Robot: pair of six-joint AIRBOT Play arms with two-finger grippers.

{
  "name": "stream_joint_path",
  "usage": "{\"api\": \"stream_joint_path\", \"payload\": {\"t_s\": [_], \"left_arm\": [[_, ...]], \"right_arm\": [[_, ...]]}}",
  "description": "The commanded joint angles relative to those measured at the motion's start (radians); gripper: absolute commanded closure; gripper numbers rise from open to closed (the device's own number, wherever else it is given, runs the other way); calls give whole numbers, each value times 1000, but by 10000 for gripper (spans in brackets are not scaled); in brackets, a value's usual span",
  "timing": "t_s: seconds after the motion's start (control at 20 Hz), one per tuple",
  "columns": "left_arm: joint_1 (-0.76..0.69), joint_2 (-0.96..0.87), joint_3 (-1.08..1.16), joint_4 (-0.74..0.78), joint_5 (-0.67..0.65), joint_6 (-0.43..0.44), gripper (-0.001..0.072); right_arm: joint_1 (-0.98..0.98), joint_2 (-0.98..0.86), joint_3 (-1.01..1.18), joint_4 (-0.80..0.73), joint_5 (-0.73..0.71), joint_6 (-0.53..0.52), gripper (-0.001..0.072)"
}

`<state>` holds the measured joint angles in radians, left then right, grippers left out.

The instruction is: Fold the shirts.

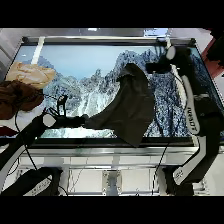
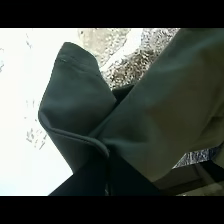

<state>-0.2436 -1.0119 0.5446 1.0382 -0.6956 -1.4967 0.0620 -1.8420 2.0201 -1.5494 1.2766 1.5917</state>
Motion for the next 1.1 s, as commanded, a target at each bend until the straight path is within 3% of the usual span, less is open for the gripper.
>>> {"api": "stream_joint_path", "payload": {"t_s": [0.0, 0.15, 0.25, 0.5, 0.7, 0.8, 1.05], "left_arm": [[-1, -2, -6, 2, 22, -3, 696], [-1, -2, -5, 1, 17, -3, 696], [-1, -2, -5, 1, -3, -3, 696], [-1, -2, -6, -18, -11, -3, 696], [-1, -2, -6, -45, -13, -3, 696], [-1, -2, -6, -47, -11, -3, 696], [-1, -2, -6, -47, -9, -3, 696]], "right_arm": [[-134, 132, -15, -45, 289, -69, 264], [-271, 221, -150, 93, 473, -120, 264], [-356, 276, -307, 182, 502, -121, 264], [-426, 364, -710, 362, 312, -187, 263], [-426, 364, -1017, 579, 51, -291, 263], [-426, 364, -1097, 692, -60, -325, 265], [-423, 364, -1254, 762, -159, -338, 264]]}}
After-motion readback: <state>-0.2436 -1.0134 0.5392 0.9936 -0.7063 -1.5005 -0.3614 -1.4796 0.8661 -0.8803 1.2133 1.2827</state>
